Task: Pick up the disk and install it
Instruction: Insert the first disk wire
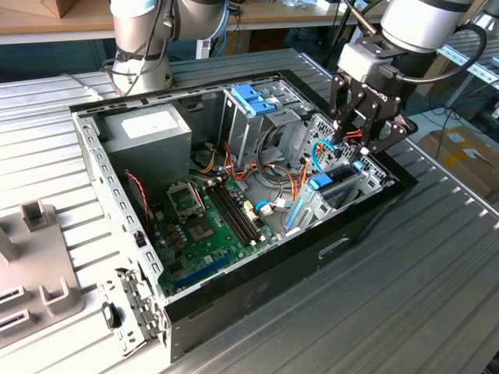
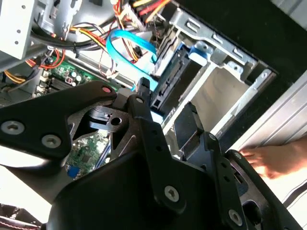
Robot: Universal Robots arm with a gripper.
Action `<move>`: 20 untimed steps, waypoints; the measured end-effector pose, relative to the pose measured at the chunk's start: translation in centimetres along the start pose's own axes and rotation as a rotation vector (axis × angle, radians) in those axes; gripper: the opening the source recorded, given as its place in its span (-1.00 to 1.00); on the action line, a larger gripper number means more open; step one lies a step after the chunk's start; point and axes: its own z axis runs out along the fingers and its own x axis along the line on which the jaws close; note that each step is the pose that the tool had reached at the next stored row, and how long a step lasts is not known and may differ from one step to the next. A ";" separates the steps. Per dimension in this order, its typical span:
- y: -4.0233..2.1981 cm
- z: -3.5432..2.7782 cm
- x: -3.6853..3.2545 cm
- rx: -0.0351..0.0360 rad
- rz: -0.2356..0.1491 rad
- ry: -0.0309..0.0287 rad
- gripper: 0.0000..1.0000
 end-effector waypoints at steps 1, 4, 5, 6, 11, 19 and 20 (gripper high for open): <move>-0.07 0.15 -0.10 0.0000 -0.001 0.0001 -0.03; -0.25 0.78 -0.35 0.0000 -0.004 0.0053 -0.03; -0.27 0.95 -0.38 0.0000 -0.005 0.0113 -0.03; -0.27 1.01 -0.39 0.0000 -0.005 0.0148 -0.03; -0.28 1.08 -0.41 0.0000 -0.005 0.0175 -0.03; -0.28 1.12 -0.40 -0.0001 -0.005 0.0176 -0.05; -0.28 1.12 -0.40 -0.0001 -0.005 0.0175 -0.05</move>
